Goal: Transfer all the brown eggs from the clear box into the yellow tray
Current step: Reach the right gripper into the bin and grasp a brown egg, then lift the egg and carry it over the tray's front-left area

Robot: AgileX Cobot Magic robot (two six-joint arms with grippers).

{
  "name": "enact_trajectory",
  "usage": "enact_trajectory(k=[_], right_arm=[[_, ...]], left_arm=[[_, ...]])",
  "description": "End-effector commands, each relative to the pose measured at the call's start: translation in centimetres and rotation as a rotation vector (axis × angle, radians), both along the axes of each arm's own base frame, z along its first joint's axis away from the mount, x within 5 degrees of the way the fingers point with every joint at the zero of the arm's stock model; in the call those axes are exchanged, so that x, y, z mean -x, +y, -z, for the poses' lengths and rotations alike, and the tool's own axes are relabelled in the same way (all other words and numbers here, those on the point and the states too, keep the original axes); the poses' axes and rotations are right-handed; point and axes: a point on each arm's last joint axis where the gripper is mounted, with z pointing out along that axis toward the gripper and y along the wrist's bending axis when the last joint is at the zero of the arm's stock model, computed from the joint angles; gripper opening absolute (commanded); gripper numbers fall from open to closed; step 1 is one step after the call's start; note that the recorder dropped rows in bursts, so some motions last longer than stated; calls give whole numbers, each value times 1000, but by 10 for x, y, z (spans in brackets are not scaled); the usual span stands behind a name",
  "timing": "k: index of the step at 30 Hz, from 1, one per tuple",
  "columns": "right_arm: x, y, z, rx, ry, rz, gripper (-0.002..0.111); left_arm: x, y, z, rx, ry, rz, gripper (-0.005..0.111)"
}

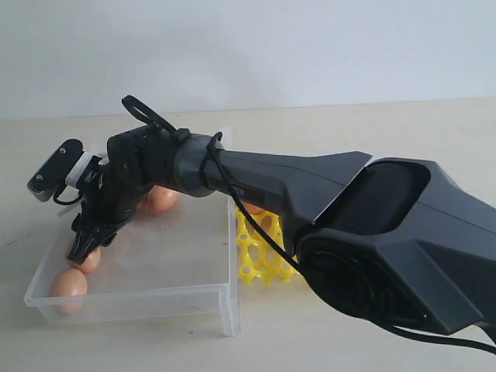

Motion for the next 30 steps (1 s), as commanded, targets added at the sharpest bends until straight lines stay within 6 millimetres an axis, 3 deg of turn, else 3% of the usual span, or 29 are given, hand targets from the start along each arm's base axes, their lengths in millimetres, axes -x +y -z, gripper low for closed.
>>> enact_trajectory(k=[1, 3, 6, 12, 22, 30], right_arm=[[2, -2, -12, 10, 30, -7, 0], [2, -2, -26, -13, 19, 1, 0], [4, -3, -65, -101, 43, 87, 0], [12, -4, -112, -275, 173, 234, 0], [27, -25, -146, -320, 184, 251, 0], [41, -81, -160, -379, 99, 342, 0]], left_arm=[[0, 0, -2, -3, -14, 0, 0], [0, 0, -2, -3, -14, 0, 0], [0, 0, -2, -3, -14, 0, 0], [0, 0, -2, -3, -14, 0, 0], [0, 0, -2, -3, -14, 0, 0], [0, 0, -2, -3, -14, 0, 0]])
